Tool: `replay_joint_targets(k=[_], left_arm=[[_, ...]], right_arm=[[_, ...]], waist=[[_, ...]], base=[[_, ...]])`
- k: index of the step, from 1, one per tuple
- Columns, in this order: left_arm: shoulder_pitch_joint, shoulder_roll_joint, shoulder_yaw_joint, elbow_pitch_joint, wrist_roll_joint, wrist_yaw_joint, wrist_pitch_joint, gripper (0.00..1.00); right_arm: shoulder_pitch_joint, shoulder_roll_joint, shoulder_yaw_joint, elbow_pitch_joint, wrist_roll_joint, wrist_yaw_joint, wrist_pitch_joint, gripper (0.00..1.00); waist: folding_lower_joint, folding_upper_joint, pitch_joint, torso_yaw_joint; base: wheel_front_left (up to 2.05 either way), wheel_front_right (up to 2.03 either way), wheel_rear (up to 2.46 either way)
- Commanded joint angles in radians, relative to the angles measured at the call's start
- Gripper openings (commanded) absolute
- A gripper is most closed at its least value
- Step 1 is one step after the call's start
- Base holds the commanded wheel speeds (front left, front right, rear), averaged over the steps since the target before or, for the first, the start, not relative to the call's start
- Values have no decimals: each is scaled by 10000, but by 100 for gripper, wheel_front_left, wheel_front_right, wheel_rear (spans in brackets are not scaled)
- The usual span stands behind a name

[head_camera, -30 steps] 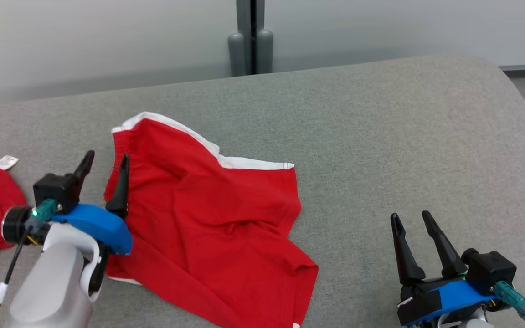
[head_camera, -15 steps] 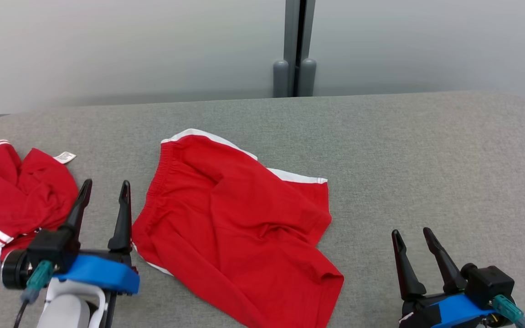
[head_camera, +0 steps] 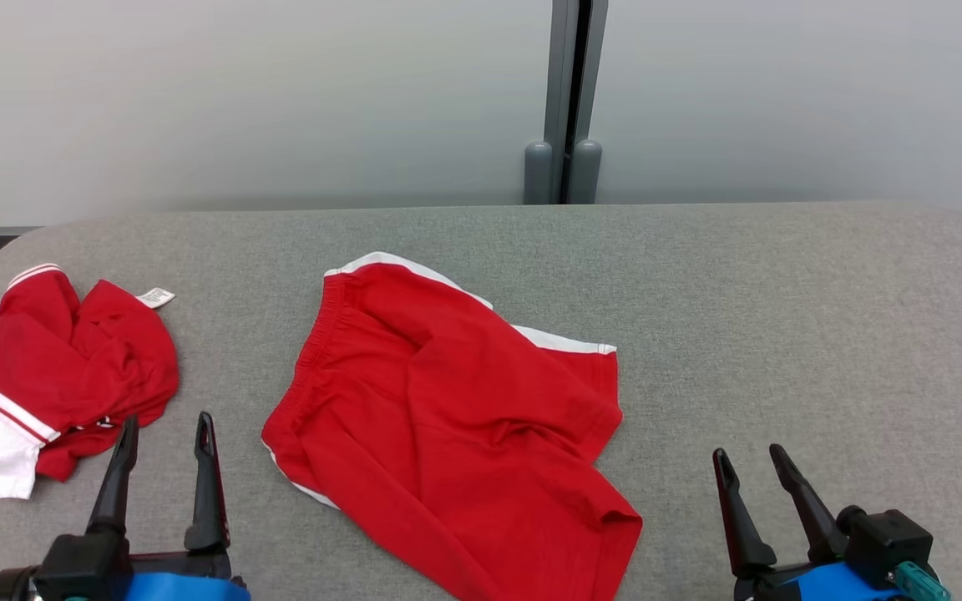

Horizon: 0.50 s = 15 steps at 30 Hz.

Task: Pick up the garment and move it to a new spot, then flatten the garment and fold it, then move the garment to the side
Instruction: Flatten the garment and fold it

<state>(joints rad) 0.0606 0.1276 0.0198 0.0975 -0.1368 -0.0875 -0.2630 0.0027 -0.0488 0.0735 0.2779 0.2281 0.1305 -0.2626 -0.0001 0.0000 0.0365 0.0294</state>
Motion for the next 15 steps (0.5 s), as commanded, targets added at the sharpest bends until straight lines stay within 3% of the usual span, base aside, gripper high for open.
replay_joint_targets(k=[1,8,15], left_arm=[[131,-55,45,-28,77,-30,-26,100],[331,-360,381,30,320,-241,-26,100],[189,-467,476,81,496,-361,-26,100]], right_arm=[[83,-29,18,29,-44,5,-33,100],[235,-29,249,274,-4,5,-33,100],[248,-29,1309,860,147,5,-33,100]], waist=[[1,0,-14,3],[1,0,-71,36],[1,0,-47,58]], base=[[0,0,0],[0,0,0],[0,0,0]])
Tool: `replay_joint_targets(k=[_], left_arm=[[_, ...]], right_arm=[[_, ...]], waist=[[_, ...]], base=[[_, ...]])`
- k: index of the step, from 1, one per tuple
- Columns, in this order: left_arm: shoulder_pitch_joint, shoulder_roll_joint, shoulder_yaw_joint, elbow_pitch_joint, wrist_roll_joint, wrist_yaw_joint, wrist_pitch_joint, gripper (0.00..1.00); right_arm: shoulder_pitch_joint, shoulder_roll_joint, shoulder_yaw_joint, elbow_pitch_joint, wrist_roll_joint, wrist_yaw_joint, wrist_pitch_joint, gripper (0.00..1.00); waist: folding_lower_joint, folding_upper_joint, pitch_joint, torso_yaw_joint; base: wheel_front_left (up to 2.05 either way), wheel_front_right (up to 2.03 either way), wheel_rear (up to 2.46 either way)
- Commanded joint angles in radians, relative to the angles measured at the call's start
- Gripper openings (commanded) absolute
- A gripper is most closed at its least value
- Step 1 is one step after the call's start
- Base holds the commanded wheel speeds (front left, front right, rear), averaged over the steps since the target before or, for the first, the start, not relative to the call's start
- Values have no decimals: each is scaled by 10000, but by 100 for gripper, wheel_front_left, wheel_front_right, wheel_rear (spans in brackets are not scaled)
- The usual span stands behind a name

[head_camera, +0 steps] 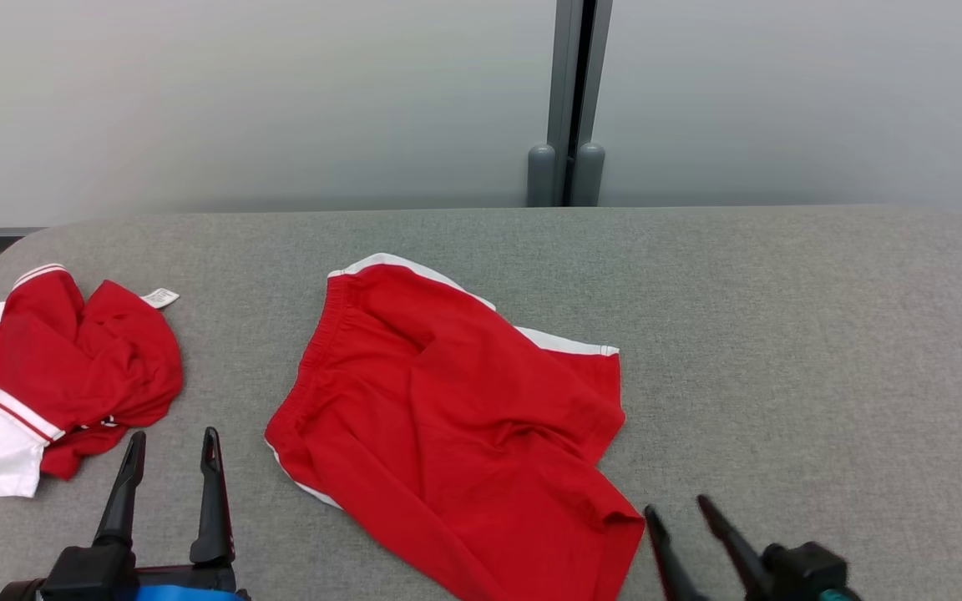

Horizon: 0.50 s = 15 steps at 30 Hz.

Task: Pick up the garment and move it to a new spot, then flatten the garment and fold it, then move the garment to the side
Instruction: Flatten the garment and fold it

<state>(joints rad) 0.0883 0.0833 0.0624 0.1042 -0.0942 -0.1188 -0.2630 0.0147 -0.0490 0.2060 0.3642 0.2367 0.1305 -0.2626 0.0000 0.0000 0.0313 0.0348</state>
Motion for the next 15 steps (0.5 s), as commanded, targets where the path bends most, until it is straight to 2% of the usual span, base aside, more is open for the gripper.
replay_joint_targets(k=[1,9,15], left_arm=[[-107,-38,37,16,81,-46,-26,100],[-303,-112,-73,57,137,-104,-26,100],[-356,-179,-126,-37,178,-126,-26,100]], right_arm=[[116,-27,193,110,107,5,-33,100],[-443,-31,1528,1218,579,5,-35,100],[-1129,-32,1729,2105,727,5,-33,100]], waist=[[0,0,19,19],[0,0,208,251],[0,0,329,440]], base=[[0,0,0],[0,0,0],[0,0,0]])
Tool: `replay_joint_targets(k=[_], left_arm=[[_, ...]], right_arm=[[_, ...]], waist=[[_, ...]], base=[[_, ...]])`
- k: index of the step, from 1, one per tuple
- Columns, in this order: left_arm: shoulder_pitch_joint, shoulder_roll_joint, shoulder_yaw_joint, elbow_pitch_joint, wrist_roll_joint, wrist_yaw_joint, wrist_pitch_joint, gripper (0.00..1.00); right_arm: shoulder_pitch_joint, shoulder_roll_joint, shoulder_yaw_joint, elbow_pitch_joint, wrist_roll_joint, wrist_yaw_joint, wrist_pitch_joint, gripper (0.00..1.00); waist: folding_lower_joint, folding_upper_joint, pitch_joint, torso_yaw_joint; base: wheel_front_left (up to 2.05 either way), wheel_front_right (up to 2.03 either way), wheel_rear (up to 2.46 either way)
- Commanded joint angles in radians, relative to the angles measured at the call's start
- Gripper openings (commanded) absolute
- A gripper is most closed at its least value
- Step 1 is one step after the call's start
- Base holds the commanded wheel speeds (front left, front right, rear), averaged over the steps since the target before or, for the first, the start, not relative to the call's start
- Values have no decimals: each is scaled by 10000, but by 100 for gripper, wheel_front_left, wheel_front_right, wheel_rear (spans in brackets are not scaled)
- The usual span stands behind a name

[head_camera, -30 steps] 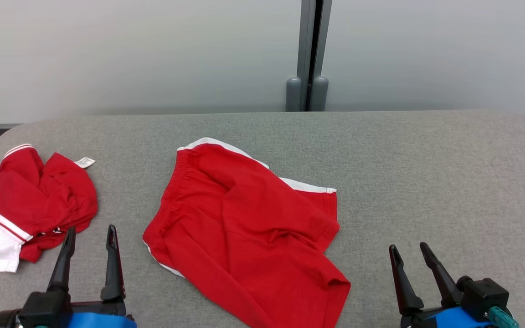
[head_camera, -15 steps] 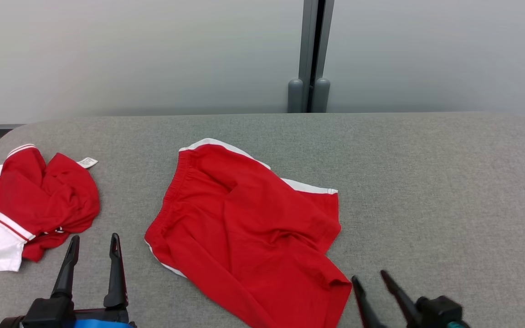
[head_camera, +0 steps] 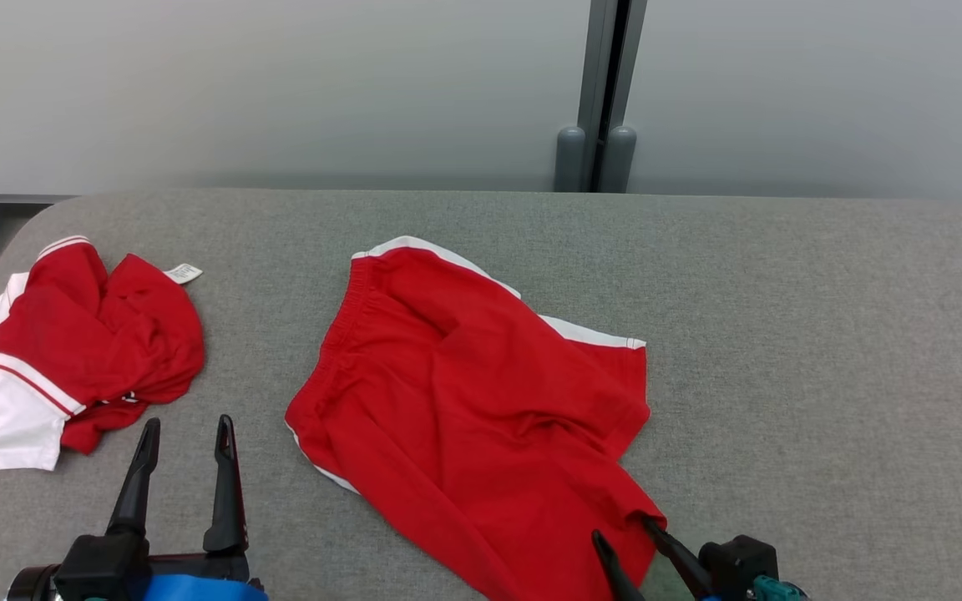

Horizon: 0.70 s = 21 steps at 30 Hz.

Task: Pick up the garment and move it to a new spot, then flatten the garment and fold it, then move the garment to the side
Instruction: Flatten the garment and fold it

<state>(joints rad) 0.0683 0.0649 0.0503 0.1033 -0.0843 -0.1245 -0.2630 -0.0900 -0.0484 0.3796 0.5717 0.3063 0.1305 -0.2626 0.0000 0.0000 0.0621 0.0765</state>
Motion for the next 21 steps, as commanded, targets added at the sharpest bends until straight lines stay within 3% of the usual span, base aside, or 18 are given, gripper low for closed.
replay_joint_targets(k=[1,10,11,12,13,21], left_arm=[[-163,-3,-12,-29,72,-69,-26,100],[-480,-32,-51,141,-1,-57,-26,100],[-511,-33,-62,158,-6,-59,-26,100],[-550,-34,-73,168,-18,-60,-26,100],[-583,-37,-88,176,-16,-60,-26,100],[-567,-42,-118,201,-93,-64,-26,100]], right_arm=[[-238,-38,-11,165,54,5,-35,100],[-1512,-38,275,1421,238,5,-35,100],[-1578,-38,350,1530,363,5,-33,96],[-1644,-38,433,1614,464,5,-35,38],[-1740,-36,503,1675,581,5,-33,0],[-1745,-401,-221,814,468,3,-33,0]], waist=[[0,0,47,50],[0,0,359,244],[0,0,387,251],[0,0,408,252],[0,0,425,247],[0,0,504,-65]], base=[[0,0,0],[0,0,0],[0,0,0],[0,0,0],[0,0,0],[0,0,0]])
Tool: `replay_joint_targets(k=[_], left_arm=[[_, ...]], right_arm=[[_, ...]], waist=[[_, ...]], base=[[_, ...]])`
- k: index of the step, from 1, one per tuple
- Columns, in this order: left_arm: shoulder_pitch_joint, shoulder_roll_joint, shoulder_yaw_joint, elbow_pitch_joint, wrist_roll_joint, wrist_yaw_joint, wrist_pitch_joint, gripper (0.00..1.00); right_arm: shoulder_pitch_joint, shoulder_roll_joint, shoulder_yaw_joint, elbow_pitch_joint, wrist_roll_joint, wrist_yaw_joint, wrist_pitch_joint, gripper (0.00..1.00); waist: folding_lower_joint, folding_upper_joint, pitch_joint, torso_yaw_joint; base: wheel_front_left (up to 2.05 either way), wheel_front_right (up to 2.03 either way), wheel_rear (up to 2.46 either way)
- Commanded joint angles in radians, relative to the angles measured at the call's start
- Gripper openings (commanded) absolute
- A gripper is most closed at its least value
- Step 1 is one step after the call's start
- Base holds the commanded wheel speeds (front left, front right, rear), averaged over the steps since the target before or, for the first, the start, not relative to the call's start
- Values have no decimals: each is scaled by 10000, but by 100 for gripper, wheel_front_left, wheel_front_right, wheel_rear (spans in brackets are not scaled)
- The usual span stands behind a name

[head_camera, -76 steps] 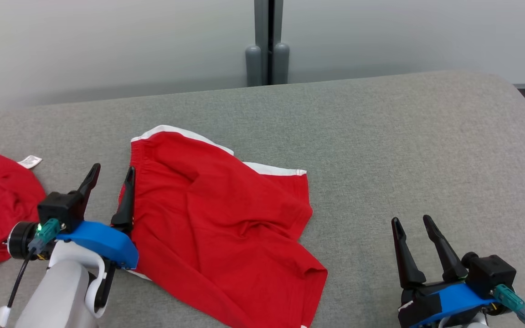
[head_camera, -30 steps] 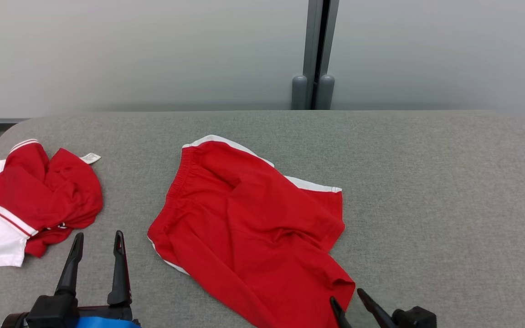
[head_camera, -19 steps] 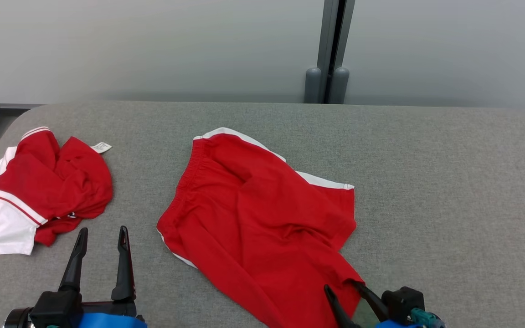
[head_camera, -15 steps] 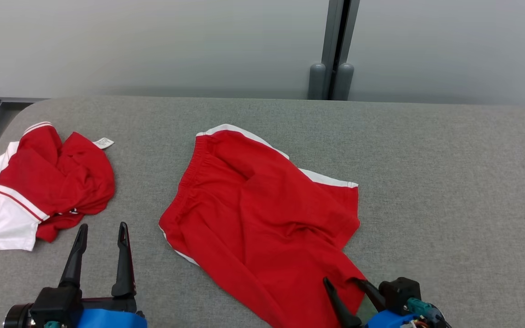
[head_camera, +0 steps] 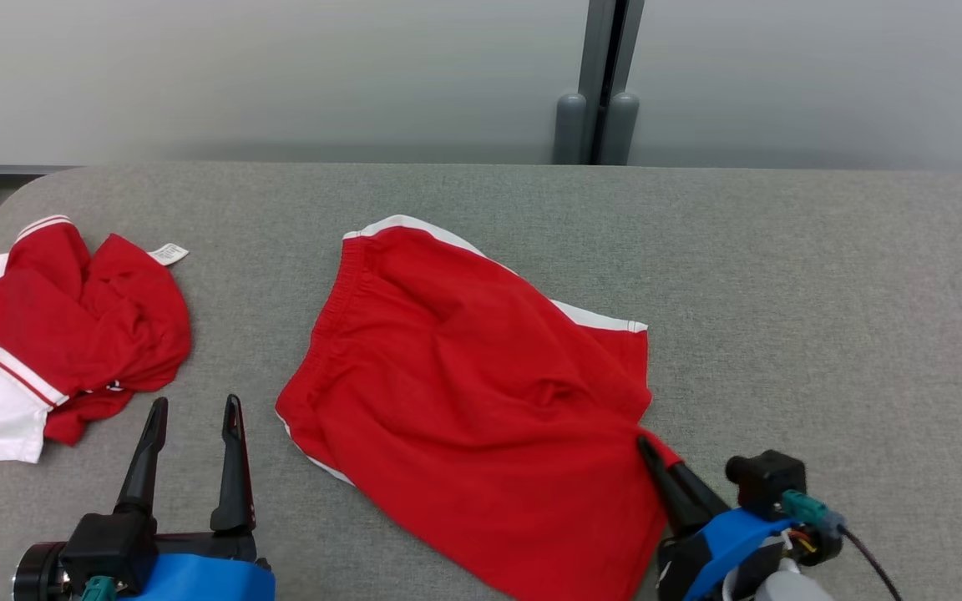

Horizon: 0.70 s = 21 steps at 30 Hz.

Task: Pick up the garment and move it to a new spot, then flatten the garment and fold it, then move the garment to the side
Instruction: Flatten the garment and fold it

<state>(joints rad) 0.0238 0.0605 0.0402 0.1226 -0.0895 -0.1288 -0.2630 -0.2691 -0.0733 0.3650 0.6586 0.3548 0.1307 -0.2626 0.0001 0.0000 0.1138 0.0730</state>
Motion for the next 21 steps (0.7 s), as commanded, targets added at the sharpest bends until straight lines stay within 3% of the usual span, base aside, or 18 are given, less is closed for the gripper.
replay_joint_targets(k=[1,12,17,21], left_arm=[[-134,-4,-38,14,-46,-20,-26,100],[-371,-25,-364,129,-80,-21,-26,100],[-496,84,-554,204,-161,-21,-26,100],[-501,125,-607,258,-217,-22,-26,100]], right_arm=[[119,-267,-222,-244,-68,1,-33,0],[-465,-1870,-1134,-757,169,1,-35,0],[-1391,-2525,-1147,116,436,1,68,0],[-2145,-2537,-1010,1132,782,1,96,0]], waist=[[-1,0,-15,-63],[-1,0,81,-88],[-1,0,185,96],[-1,0,240,165]], base=[[0,0,0],[0,0,0],[0,0,0],[0,0,0]])
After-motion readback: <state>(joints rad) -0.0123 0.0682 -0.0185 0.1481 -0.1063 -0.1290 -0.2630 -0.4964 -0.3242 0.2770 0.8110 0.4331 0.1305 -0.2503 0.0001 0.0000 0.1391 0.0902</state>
